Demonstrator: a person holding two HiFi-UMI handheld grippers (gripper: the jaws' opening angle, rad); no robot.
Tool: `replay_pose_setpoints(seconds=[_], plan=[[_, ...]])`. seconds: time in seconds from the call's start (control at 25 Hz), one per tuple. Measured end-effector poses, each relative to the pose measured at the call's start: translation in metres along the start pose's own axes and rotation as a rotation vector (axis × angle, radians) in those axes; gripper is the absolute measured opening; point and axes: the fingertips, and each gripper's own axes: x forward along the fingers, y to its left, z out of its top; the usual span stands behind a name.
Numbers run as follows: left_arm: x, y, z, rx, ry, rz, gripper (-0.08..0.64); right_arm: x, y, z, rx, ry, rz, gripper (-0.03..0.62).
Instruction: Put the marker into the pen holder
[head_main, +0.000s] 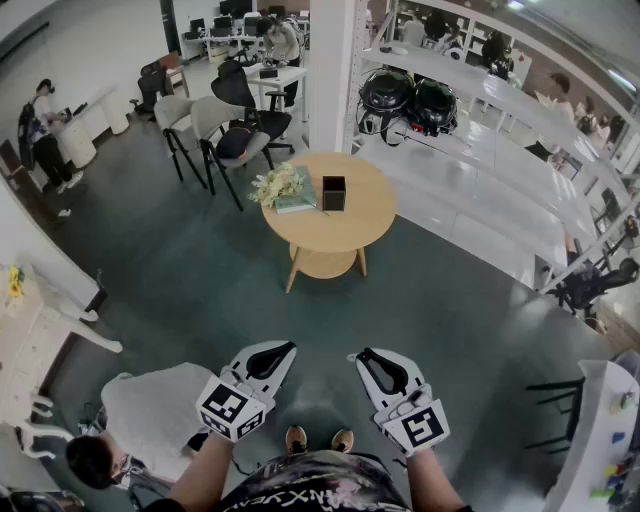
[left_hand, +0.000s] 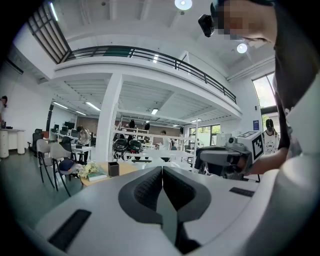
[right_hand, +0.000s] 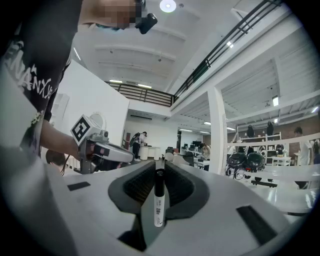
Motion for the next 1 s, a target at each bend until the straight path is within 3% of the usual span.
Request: replay_pose_setpoints(seconds=[0.6,0.72,1.0], plan=[[0.003,-0.006,0.002,0.004,0.001,-0.009,0.021,-0.005,-0.005,0.003,-0.023,-0.024,-0.023,0.063],[0.004,-0.008,0.003,0.004,0.0,-0.012,0.021,-0.008,-0.002,-0.001,-0.001,0.011,-0.011,0.063],[0.002,-0.014,0.003,0.009,0.0,-0.006,0.021,-0.014,-0.001,0.004,0.034,-0.024,0.003,0.063]])
